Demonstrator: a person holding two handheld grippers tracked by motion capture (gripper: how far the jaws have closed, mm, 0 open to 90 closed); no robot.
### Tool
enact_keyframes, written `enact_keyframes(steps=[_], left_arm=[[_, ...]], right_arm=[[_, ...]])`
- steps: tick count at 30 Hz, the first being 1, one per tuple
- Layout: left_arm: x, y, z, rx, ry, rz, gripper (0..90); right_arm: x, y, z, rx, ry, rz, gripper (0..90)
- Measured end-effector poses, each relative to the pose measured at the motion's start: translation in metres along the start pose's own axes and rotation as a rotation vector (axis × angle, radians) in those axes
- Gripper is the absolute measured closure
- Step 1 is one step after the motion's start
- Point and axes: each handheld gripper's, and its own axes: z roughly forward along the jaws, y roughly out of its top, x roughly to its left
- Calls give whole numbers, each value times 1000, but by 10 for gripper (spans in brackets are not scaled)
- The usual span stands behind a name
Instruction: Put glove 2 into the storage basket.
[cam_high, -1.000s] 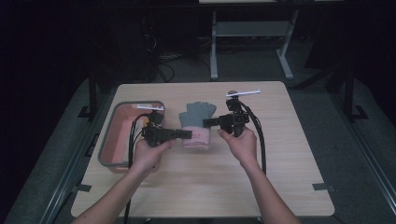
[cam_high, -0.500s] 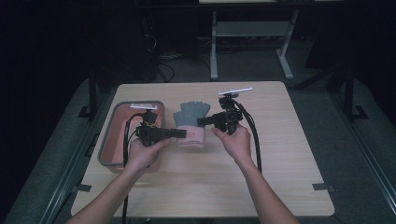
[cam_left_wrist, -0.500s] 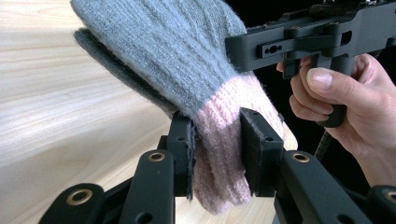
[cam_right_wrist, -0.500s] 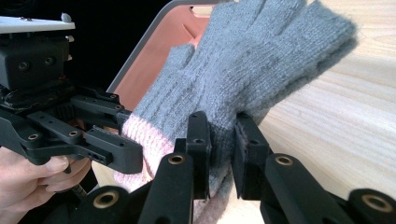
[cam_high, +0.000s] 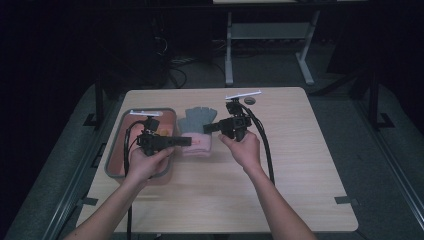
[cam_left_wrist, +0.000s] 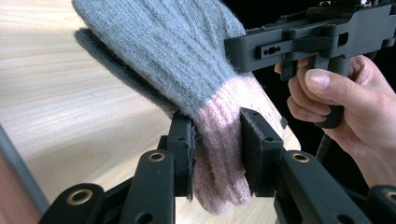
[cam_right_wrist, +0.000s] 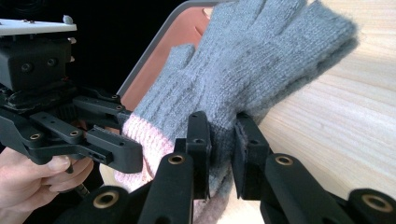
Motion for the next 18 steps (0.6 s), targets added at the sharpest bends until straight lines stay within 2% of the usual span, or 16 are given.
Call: enact_keyframes(steps=[18], left_arm=[[8,2,-23,-29,18,1,675]], right_arm=[[14,14,17,2,25,-24,784]])
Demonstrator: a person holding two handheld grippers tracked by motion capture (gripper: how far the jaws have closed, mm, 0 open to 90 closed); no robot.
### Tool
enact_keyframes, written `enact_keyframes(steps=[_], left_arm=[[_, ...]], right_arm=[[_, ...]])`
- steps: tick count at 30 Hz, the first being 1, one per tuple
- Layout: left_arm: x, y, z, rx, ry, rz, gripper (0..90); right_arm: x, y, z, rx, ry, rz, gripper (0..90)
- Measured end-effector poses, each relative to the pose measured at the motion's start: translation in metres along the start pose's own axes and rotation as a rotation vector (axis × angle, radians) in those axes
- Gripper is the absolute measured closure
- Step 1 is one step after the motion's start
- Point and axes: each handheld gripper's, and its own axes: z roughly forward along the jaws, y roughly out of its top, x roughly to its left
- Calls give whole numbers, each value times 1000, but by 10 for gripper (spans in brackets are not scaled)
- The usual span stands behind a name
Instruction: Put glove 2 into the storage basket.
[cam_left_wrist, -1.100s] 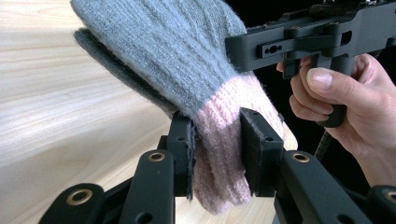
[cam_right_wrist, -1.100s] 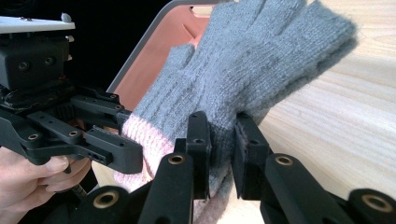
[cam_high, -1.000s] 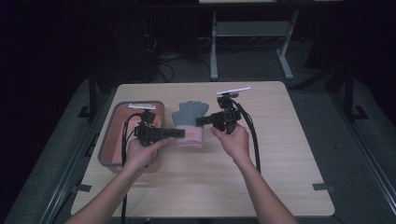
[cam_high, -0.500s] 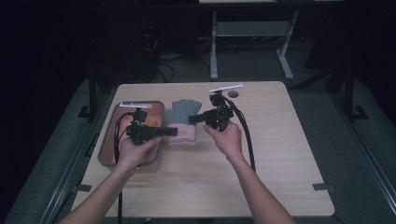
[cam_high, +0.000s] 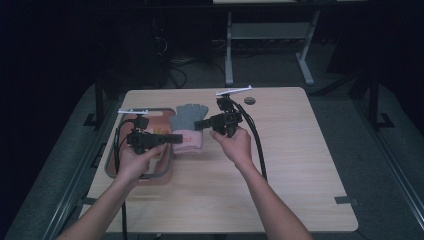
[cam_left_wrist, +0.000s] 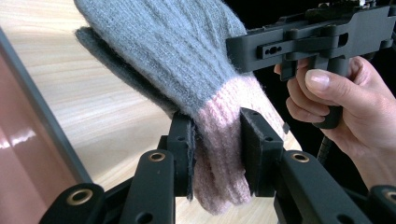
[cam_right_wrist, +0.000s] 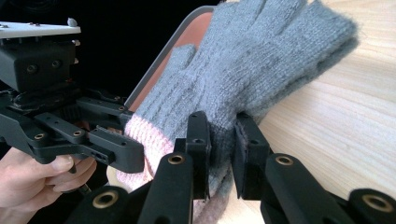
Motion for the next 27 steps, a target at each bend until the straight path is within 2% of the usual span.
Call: enact_keyframes(steps=[10,20,25,27], left_arm=[[6,0,-12,-8,8,-5,676],[12,-1,-25,-24,11,-6,677],[13,-1,-30,-27,19,-20,679],[15,-1,-33,-29,21,-12,680]], right_arm=[[5,4,11,4,20,-3,783],[15,11,20,17,26,-26,782],[16,13,26,23,40,-14,781],[17,14,29,24,45,-14,781]])
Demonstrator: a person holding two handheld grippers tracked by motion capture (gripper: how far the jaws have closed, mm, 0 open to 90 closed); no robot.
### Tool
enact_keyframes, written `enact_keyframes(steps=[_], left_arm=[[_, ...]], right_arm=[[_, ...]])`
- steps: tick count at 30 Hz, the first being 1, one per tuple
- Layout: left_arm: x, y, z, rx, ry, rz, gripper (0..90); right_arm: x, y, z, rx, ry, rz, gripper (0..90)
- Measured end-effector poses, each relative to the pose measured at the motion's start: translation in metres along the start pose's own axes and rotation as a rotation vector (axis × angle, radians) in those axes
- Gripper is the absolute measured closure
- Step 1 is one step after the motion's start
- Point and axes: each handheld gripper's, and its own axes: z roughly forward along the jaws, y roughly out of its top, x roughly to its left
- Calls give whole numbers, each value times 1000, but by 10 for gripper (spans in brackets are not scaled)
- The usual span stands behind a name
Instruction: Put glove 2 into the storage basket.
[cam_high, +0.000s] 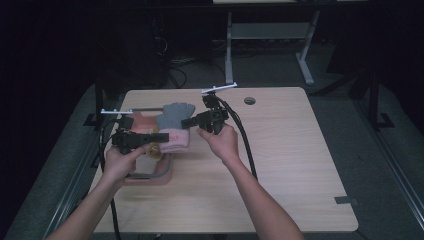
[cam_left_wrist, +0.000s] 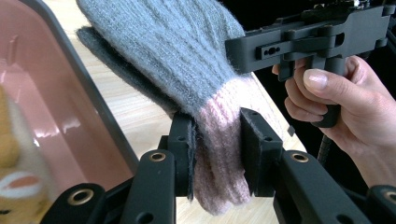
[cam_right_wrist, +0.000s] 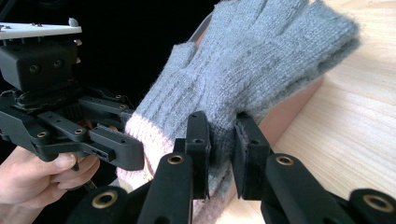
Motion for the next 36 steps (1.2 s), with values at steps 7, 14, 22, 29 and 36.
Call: enact_keyframes(steps=[7,14,22,29,36], left_arm=[[4,-1,-9,-13,6,-4,682],[9,-2,-16,-24,15,-12,682],[14,-4,-22,-28,30,-18,683],[18,-5,-29,-38,36,-21,683],[24,-6,-37,-41,46,-27,683]], right_arm=[[6,5,7,8,6,-10,780],[9,8,14,16,17,-17,776],[10,9,24,26,23,-15,776],[15,13,31,37,23,-18,775],[18,16,42,45,36,-24,775]])
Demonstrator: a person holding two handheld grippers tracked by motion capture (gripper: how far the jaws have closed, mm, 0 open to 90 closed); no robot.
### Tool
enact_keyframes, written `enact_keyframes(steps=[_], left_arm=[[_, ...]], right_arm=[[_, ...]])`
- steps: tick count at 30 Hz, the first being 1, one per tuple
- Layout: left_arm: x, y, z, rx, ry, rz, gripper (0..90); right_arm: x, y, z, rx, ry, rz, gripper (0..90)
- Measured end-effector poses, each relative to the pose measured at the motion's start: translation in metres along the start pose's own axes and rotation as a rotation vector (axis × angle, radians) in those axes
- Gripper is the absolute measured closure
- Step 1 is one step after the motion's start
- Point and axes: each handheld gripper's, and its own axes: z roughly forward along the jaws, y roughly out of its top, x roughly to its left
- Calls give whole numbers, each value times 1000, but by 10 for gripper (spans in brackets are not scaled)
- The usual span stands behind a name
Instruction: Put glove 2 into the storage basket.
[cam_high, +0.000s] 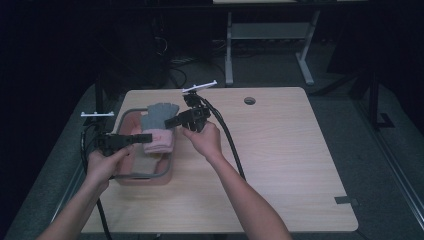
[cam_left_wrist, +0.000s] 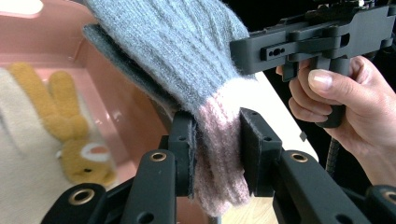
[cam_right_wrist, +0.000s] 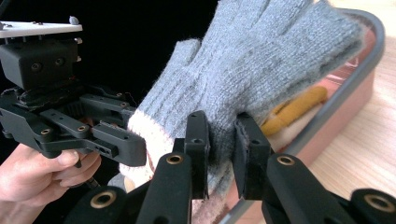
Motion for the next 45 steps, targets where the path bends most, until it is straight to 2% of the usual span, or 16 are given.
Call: enact_keyframes(steps=[7,19,25,29,33,38,41,43,45], left_arm=[[8,-1,-7,5,18,-5,683],[26,-10,-14,10,57,-37,686],[34,-18,-15,16,72,-57,688],[39,-21,-14,20,85,-67,688],[44,-24,-11,45,117,-76,691],[51,-28,-5,119,210,-83,690],[53,-29,-1,157,256,-73,679],[51,-28,0,171,287,-59,620],[47,-27,-1,162,315,-43,557]], right_arm=[[1,2,12,6,15,2,774],[-3,2,37,43,21,14,769],[-6,1,48,75,17,24,757],[-8,0,51,91,-2,20,757],[-11,0,51,99,-31,22,766],[-13,0,45,97,-41,14,766],[-12,-1,43,98,-37,11,762],[-11,-2,41,98,-33,6,752],[-11,-3,39,95,-33,1,750]])
